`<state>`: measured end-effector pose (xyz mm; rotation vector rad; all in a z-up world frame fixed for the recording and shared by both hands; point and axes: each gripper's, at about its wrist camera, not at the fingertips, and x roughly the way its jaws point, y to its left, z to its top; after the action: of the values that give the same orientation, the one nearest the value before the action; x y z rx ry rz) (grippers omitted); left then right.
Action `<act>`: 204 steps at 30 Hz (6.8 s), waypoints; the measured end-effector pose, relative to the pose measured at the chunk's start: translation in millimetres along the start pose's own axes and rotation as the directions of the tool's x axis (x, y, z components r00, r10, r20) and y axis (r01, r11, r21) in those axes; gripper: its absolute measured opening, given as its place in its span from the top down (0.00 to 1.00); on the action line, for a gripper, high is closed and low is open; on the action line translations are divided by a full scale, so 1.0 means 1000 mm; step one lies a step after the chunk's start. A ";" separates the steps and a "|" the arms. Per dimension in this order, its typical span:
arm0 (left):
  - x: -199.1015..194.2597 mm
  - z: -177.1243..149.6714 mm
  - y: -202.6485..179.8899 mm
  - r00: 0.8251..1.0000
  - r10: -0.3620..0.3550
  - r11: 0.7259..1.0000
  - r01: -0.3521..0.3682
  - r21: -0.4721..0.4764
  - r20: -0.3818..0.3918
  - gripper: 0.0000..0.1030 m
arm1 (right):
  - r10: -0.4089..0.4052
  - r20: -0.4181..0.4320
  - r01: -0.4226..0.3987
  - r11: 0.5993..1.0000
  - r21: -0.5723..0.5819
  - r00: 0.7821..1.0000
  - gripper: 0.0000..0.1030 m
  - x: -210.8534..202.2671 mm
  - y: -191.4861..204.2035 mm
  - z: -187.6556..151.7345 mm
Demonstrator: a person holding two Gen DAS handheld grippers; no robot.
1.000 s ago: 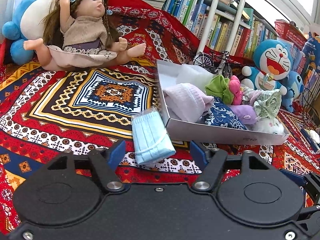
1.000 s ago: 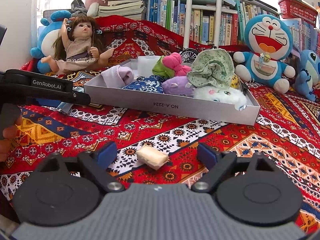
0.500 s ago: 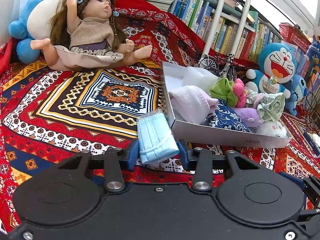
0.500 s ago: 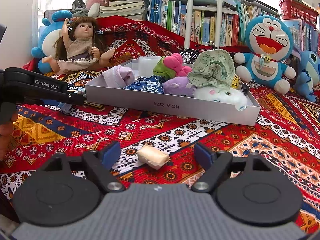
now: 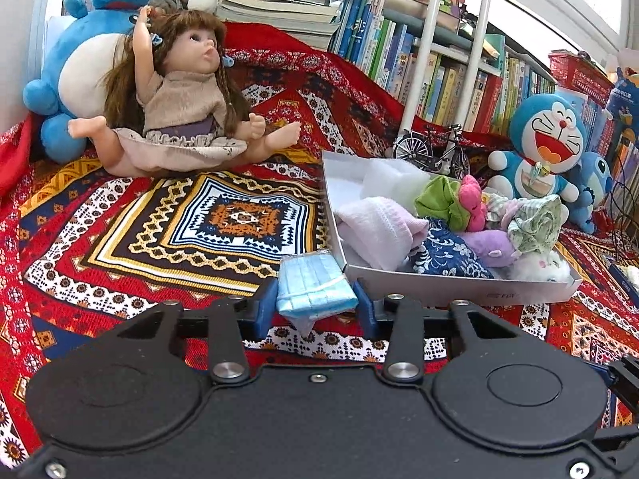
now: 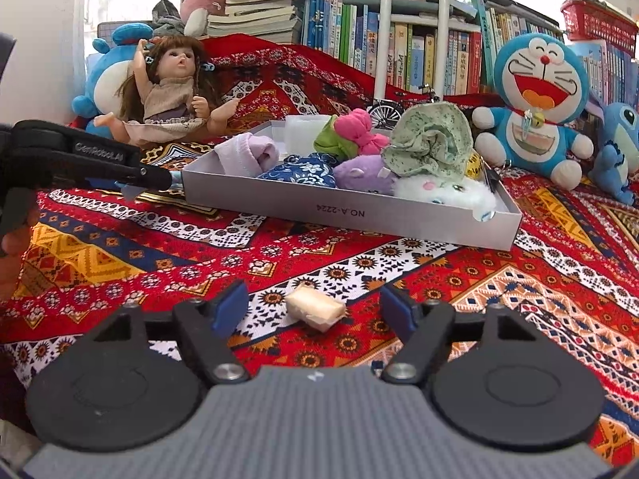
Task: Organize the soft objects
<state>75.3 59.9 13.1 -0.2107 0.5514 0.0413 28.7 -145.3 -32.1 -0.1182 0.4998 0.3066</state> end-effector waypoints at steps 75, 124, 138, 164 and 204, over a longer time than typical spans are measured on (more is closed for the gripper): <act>0.096 0.068 -0.082 0.998 -0.050 0.986 0.045 0.163 0.027 0.62 | -0.039 -0.046 0.046 0.987 0.156 0.998 0.66 0.110 -0.065 0.106; 0.064 0.068 -0.088 0.995 -0.079 0.976 0.066 0.206 0.056 0.31 | -0.061 0.000 0.060 0.989 0.136 0.998 0.39 0.081 -0.061 0.106; 0.021 0.057 -0.087 0.992 -0.114 0.975 0.100 0.196 0.059 0.13 | -0.127 0.048 0.117 0.977 0.177 0.991 0.15 0.038 -0.066 0.091; 0.015 -0.009 -0.078 0.996 -0.045 0.983 0.057 0.173 -0.072 0.12 | -0.238 -0.069 0.245 0.962 0.121 0.969 0.06 0.036 -0.053 0.032; 0.046 -0.025 -0.083 0.991 0.059 0.978 -0.034 0.204 -0.118 0.00 | -0.229 -0.158 0.252 0.956 0.152 0.961 0.00 0.056 -0.061 0.024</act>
<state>109.8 -27.1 -15.9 -0.0024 0.6800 0.0180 105.1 -184.0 -36.5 -0.0331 0.6409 0.0151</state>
